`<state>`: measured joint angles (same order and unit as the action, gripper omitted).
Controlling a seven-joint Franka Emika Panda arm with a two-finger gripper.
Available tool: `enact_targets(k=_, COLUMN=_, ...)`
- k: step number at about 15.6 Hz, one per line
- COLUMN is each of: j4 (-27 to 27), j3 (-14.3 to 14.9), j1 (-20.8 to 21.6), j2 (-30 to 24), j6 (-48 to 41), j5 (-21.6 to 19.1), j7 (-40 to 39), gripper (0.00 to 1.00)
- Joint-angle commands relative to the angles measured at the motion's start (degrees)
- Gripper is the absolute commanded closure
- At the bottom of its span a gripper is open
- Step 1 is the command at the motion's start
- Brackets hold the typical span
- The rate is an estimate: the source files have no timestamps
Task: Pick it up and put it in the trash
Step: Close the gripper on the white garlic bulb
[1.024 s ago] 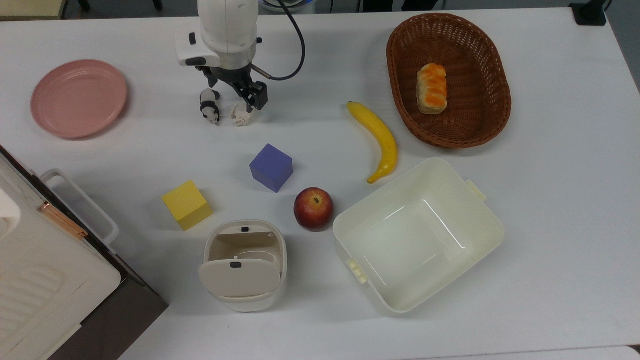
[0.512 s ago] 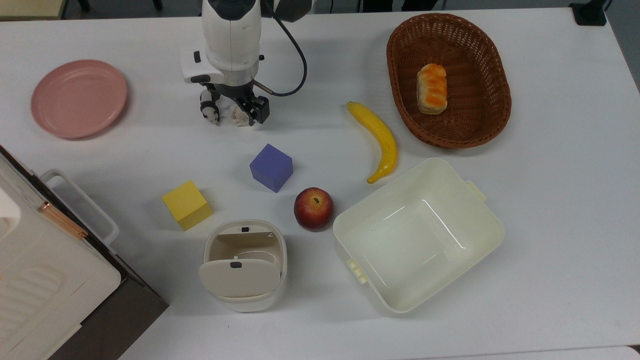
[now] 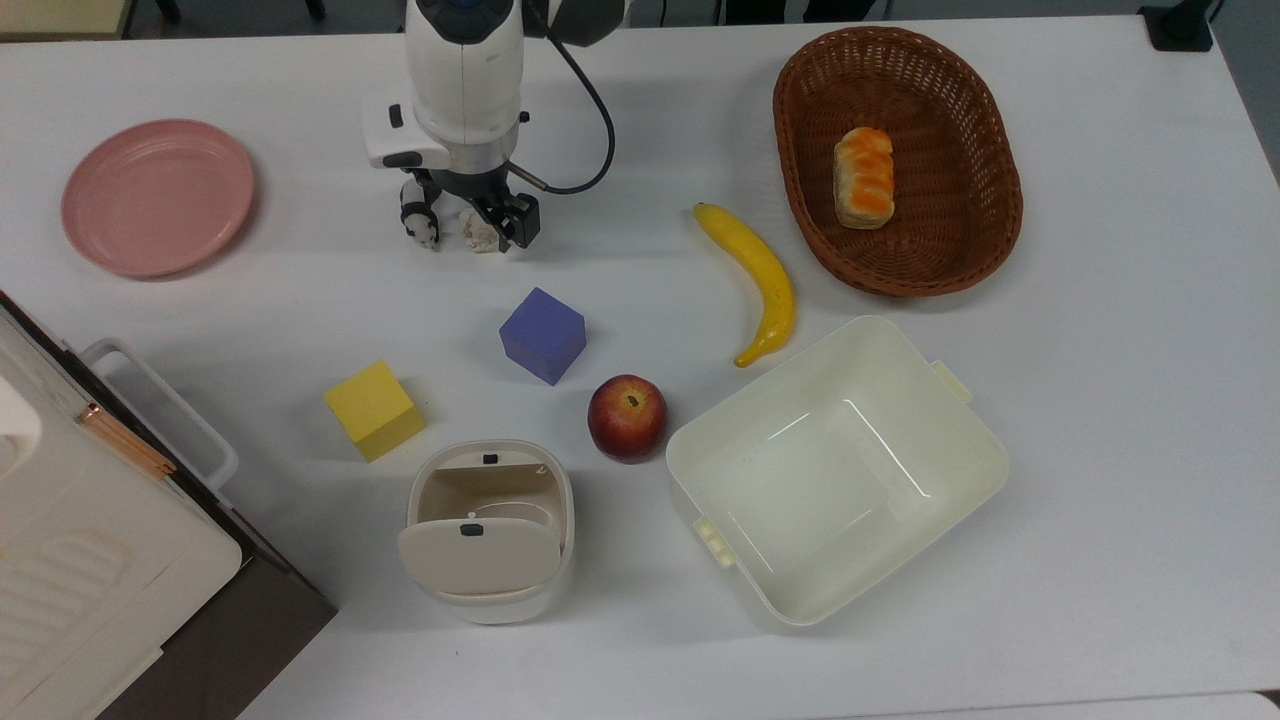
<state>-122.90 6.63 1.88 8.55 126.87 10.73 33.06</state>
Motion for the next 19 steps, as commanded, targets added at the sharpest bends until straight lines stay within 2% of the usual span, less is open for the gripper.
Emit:
enact_targets(k=1, j4=-0.3, j3=0.3, j1=2.1, j2=0.0, j6=1.5, j5=1.4, j7=2.0, gripper=0.0)
enact_targets(k=8, j4=-0.2, j3=0.0, j1=2.5, j2=1.2, j6=2.7, j5=1.4, j7=2.1, gripper=0.0)
enact_targets(k=10, j4=-0.3, j3=0.0, j1=2.4, j2=1.5, j6=2.8, j5=1.4, j7=2.1, gripper=0.07)
enact_targets(k=15, j4=-0.3, j3=0.0, j1=2.3, j2=2.2, j6=2.8, j5=1.6, j7=1.9, gripper=0.07)
enact_targets(k=16, j4=-0.4, j3=0.0, j1=2.3, j2=2.3, j6=2.9, j5=1.8, j7=1.8, gripper=0.2)
enact_targets(k=19, j4=-0.4, j3=0.0, j1=2.3, j2=2.6, j6=3.3, j5=2.1, j7=1.8, gripper=0.43)
